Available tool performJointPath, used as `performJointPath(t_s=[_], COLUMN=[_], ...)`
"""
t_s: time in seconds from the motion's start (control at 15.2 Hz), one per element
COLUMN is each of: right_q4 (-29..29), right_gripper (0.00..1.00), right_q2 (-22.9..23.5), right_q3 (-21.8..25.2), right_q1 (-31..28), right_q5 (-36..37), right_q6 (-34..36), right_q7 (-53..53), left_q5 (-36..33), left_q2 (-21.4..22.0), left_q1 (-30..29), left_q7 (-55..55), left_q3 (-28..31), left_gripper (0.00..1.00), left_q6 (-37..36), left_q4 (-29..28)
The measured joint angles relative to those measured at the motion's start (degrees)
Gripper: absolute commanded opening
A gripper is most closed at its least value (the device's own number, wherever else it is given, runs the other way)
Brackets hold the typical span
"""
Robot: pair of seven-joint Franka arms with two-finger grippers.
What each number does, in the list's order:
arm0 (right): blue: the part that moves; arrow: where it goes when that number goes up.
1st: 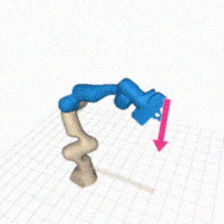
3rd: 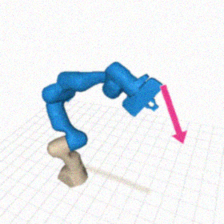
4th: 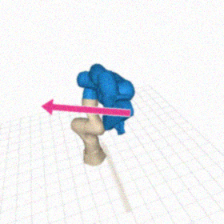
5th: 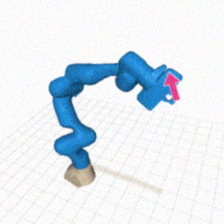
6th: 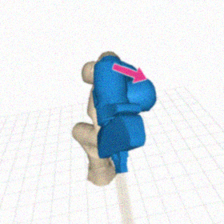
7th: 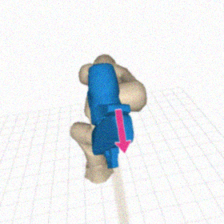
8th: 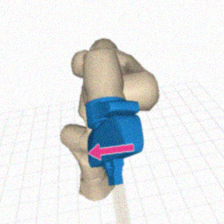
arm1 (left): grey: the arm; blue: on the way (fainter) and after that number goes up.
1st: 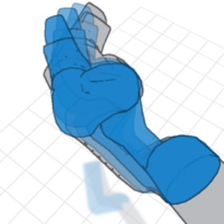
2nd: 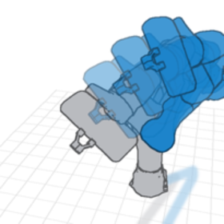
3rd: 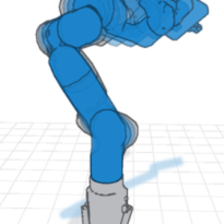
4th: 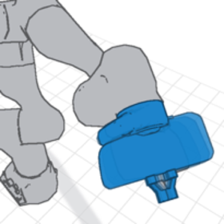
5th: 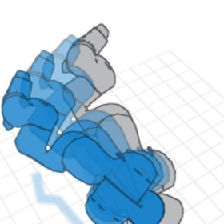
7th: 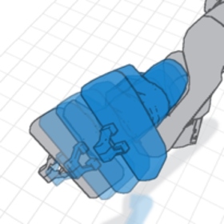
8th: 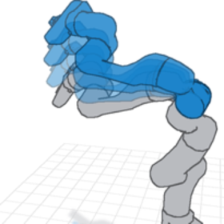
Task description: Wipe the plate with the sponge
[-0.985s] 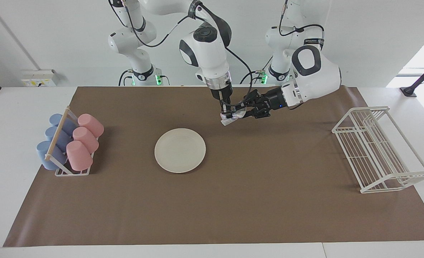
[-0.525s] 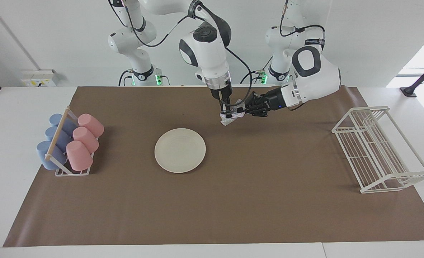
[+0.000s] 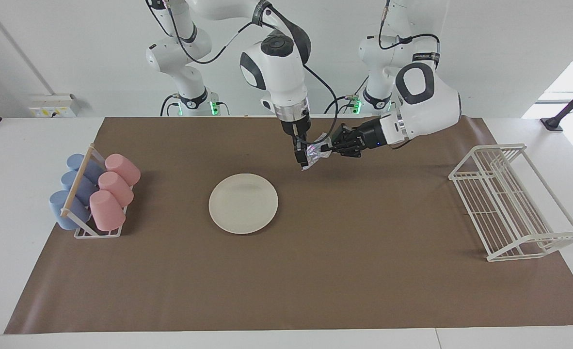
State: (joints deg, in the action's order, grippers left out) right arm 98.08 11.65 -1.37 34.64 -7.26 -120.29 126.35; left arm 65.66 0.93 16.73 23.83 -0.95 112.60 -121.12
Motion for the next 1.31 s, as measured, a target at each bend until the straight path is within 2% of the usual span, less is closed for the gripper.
performJointPath(t_s=[0.2, 0.39, 0.66, 0.79, 0.98, 1.31], right_q4=[-0.19, -0.18, -0.13, -0.14, -0.17, -0.14], right_gripper=[1.00, 1.00, 1.00, 1.00, 1.00, 1.00], right_q2=[-2.87, -6.35, -8.10, -8.36, -9.85, -10.50], right_q3=[0.30, 0.49, 0.51, 0.50, 0.61, 0.88], right_q1=[-7.35, -15.76, -21.15, -22.82, -27.60, -35.81], right_q5=[0.35, 0.36, 0.35, 0.36, 0.36, 0.36], right_q6=[6.85, 14.48, 15.47, 15.46, 15.41, 15.44], right_q7=[-9.16, -31.15, -59.77, -68.79, -76.66, -91.08], left_q5=[0.00, -0.21, -4.55, -9.16, -17.17, -34.74], left_q2=[0.00, 0.00, 0.03, 0.05, 0.10, 0.16], left_q1=[0.00, -0.82, -5.34, -5.96, -5.95, -5.92], left_q7=[-0.33, -1.32, -3.78, -6.73, -11.20, -19.66], left_q3=[0.09, 0.40, 0.75, 0.82, 0.64, 0.57], left_gripper=[0.00, 0.00, 0.00, 0.00, 0.00, 0.00], left_q6=[-0.08, -1.77, -5.64, -6.28, -6.99, -10.60], left_q4=[0.00, 0.09, 1.35, 2.38, 3.98, 7.64])
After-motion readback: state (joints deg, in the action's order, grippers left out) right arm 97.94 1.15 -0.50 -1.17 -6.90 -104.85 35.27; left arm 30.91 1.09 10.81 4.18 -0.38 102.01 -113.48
